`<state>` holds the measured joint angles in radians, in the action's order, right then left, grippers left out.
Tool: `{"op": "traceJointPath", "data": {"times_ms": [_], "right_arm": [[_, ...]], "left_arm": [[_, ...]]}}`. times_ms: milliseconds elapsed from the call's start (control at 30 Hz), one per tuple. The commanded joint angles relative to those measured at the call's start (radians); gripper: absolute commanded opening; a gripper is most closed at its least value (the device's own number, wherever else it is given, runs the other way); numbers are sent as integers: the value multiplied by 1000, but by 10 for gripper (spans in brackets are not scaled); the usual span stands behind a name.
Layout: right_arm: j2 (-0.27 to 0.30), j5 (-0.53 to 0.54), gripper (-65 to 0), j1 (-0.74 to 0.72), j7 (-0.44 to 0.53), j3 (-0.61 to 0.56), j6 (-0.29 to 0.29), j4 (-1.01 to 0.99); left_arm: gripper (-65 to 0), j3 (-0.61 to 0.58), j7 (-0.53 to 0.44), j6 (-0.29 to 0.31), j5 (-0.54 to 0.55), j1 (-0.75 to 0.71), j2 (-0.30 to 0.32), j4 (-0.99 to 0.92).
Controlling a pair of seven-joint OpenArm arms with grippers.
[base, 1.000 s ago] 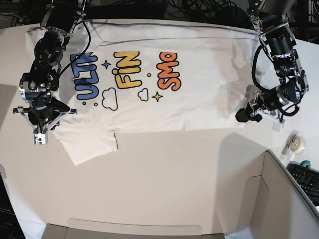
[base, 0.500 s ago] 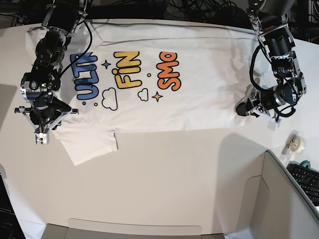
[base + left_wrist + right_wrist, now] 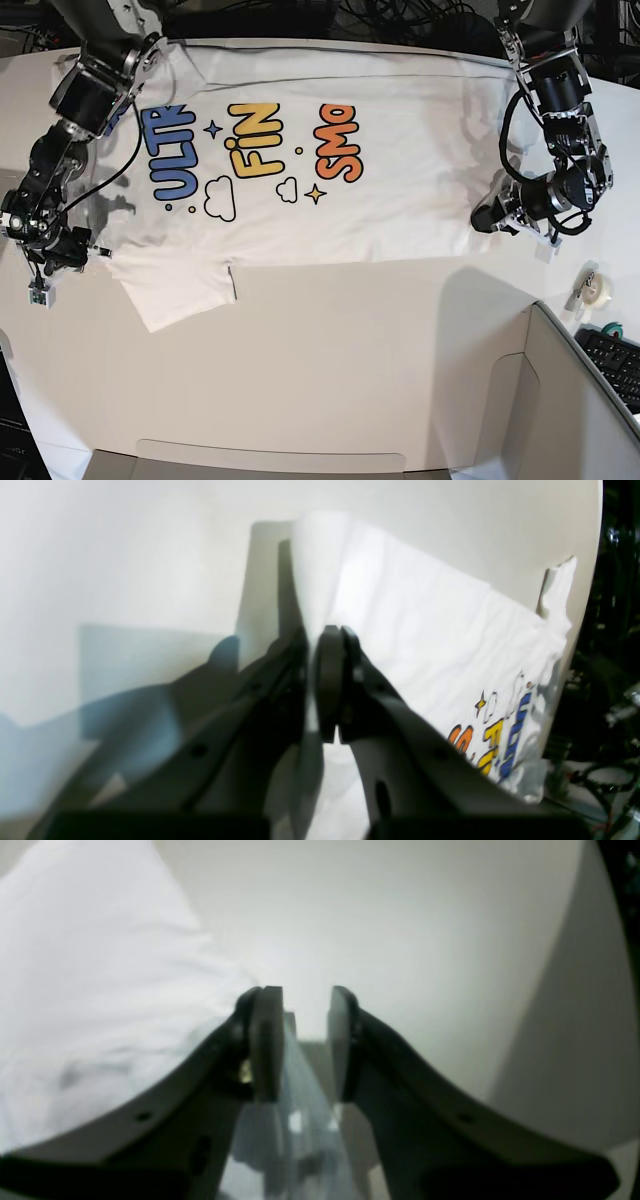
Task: Layout the t-shirt on the table in an organized manner, then fold the t-shirt properly
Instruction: 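Grasp the corners of the opposite edge with both grippers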
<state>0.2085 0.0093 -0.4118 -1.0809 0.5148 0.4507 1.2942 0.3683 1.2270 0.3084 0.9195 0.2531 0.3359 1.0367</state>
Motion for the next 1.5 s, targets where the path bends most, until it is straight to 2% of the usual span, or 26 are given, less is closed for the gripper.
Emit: {"op": "traceJointPath", "data": {"times_ms": [0, 133, 200, 300, 367, 433, 567, 1233, 1333, 1467], "right_arm": [[39, 37, -418, -60, 20, 0, 12, -44], [105, 163, -316, -169, 31, -6, 15, -299], [130, 215, -283, -213, 78, -8, 16, -416], [154, 254, -278, -256, 141, -26, 26, -548], [157, 274, -278, -278, 161, -75, 84, -612], [151, 286, -278, -287, 163, -100, 112, -646], [119, 283, -279, -278, 163, -103, 112, -654], [62, 283, -282, -158, 163, -158, 112, -646], [50, 280, -344, -157, 163, -160, 112, -646], [32, 278, -529, -157, 164, -160, 112, -646]], "left_arm": [[-640, -1, 10, -2, -10, 15, 13, 11], [-639, -1, 9, -2, -12, 15, 13, 11], [-639, -1, 12, -2, -12, 15, 13, 11], [-639, -1, 12, -2, -10, 15, 13, 11], [-639, -1, 12, -2, -10, 15, 13, 11], [-639, -1, 12, -2, -10, 15, 13, 11], [-639, -1, 15, -2, -9, 15, 13, 11], [-639, -1, 17, -2, -9, 15, 13, 11], [-639, -1, 17, -2, -9, 15, 13, 11], [-639, -1, 17, -2, -9, 15, 13, 11]]}}
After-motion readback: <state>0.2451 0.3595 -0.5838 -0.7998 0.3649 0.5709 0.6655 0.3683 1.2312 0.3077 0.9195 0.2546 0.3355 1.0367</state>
